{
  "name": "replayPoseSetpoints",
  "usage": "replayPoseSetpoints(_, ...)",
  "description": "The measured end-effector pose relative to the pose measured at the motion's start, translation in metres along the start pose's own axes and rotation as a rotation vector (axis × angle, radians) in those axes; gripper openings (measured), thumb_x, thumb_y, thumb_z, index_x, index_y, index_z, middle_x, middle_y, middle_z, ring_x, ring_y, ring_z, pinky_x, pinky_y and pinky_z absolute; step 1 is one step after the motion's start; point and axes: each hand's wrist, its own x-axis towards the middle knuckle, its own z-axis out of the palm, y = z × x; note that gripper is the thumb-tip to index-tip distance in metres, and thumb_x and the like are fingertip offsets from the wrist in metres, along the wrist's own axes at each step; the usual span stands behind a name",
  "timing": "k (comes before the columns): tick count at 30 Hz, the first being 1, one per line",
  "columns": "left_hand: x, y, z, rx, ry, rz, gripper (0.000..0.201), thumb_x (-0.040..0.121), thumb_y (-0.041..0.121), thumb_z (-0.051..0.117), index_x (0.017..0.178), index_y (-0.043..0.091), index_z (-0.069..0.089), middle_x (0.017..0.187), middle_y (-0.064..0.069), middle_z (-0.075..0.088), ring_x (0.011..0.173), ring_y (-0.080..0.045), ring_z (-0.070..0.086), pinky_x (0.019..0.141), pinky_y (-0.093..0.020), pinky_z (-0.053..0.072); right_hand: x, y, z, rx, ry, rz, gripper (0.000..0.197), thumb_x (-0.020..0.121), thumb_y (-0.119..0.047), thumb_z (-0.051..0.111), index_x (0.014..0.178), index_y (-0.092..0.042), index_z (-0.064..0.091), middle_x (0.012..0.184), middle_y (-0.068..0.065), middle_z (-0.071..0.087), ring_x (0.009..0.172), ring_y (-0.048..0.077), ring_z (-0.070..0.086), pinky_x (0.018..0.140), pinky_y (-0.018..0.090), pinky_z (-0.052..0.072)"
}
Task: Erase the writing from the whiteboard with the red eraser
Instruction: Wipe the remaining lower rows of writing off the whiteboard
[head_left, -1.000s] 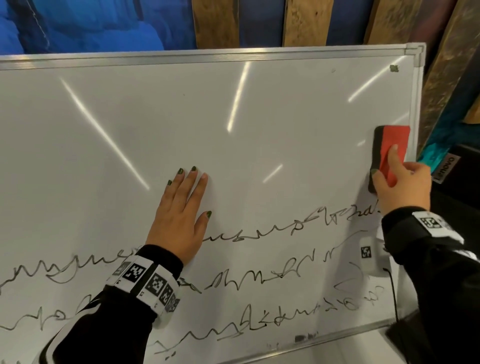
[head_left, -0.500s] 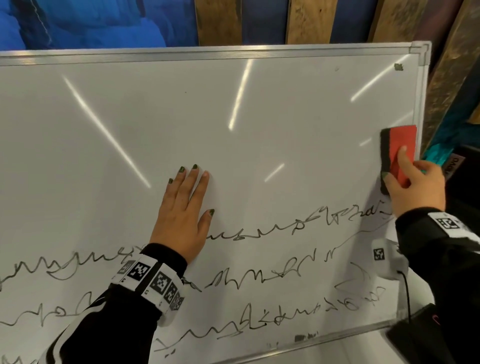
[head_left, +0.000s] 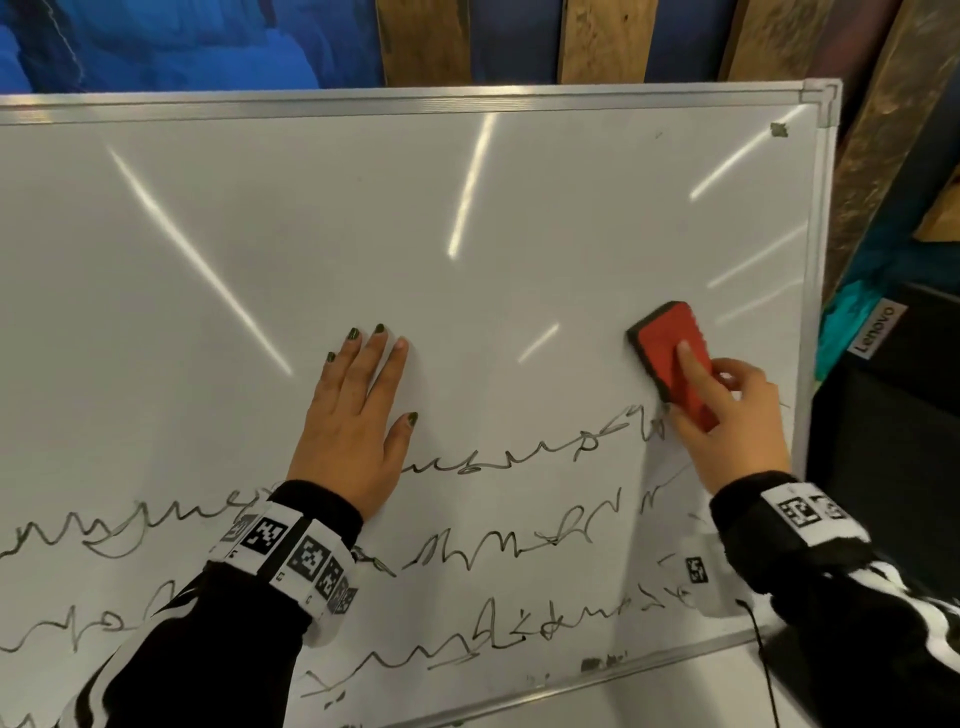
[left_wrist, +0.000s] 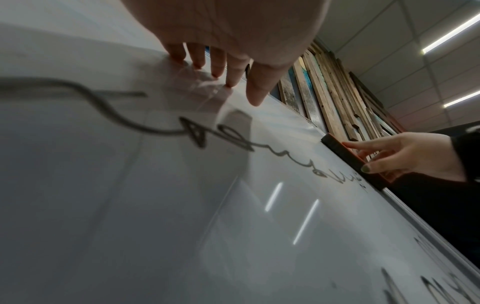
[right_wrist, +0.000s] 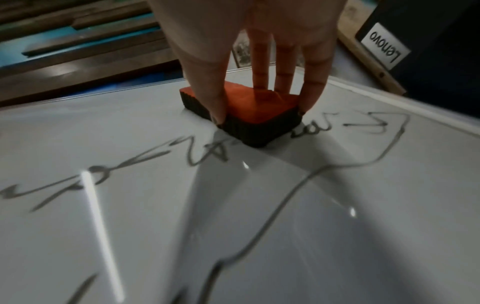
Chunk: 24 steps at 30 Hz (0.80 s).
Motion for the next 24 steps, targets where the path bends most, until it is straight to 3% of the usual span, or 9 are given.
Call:
replayPoseSetpoints(5,0.000,-0.002,-0.002,0.000,-0.005,0.022,0.062,0.091,0.036,0.031,0.147,0.014,0.020,0.153,-0.007,0.019,0.142,-0.021,0.007,0.116,-0.030,0.000,0.025,0.002,-0.011,-0.079,0.026,0.020,0.063,0.082,-0.011,0.066,0.139,-0.027,0.043,0.128,0.019,0.041,0.112,0.036,0.044,0.098,0.044,0.041)
replayPoseSetpoints(9,0.000,0.001,-0.001,-0.014,0.000,0.012,0.063,0.090,0.036,0.032,0.147,0.013,0.021,0.154,-0.007,0.018,0.142,-0.021,0.006,0.116,-0.034,0.003,-0.010,0.015,-0.004,-0.026,-0.019,0.073,0.064,0.082,-0.011,0.067,0.139,-0.027,0.043,0.129,0.016,0.040,0.115,0.031,0.041,0.101,0.034,0.034)
replayPoseSetpoints(13,0.001,-0.001,-0.003,0.002,-0.014,0.019,0.063,0.090,0.038,0.030,0.148,0.014,0.019,0.154,-0.006,0.017,0.142,-0.020,0.005,0.116,-0.032,0.001,-0.002,0.040,-0.016,-0.076,-0.027,0.256,0.066,0.086,-0.020,0.064,0.143,-0.032,0.033,0.130,0.014,0.037,0.118,0.032,0.039,0.104,0.040,0.034)
replayPoseSetpoints(16,0.000,0.001,-0.004,-0.001,-0.021,0.004,0.063,0.090,0.038,0.030,0.148,0.015,0.019,0.154,-0.006,0.016,0.142,-0.019,0.004,0.116,-0.029,-0.002,0.015,0.046,-0.026,-0.083,-0.003,0.302,0.072,0.086,-0.021,0.062,0.145,-0.037,0.023,0.129,0.014,0.037,0.118,0.032,0.039,0.102,0.040,0.034)
replayPoseSetpoints(21,0.000,0.002,-0.005,-0.002,-0.028,-0.005,0.064,0.090,0.041,0.028,0.148,0.016,0.016,0.155,-0.005,0.014,0.143,-0.018,0.002,0.116,-0.027,-0.005,-0.007,0.060,-0.018,0.032,0.047,0.456,0.065,0.087,-0.021,0.061,0.141,-0.044,0.030,0.133,0.009,0.033,0.121,0.031,0.040,0.105,0.043,0.035)
replayPoseSetpoints(24,0.001,0.003,-0.004,-0.001,-0.024,-0.005,0.065,0.089,0.040,0.029,0.148,0.015,0.017,0.155,-0.006,0.014,0.143,-0.020,0.003,0.116,-0.028,-0.004,-0.036,0.053,-0.003,0.049,0.019,0.484,0.065,0.087,-0.019,0.062,0.140,-0.043,0.033,0.131,0.007,0.034,0.118,0.029,0.042,0.103,0.039,0.037)
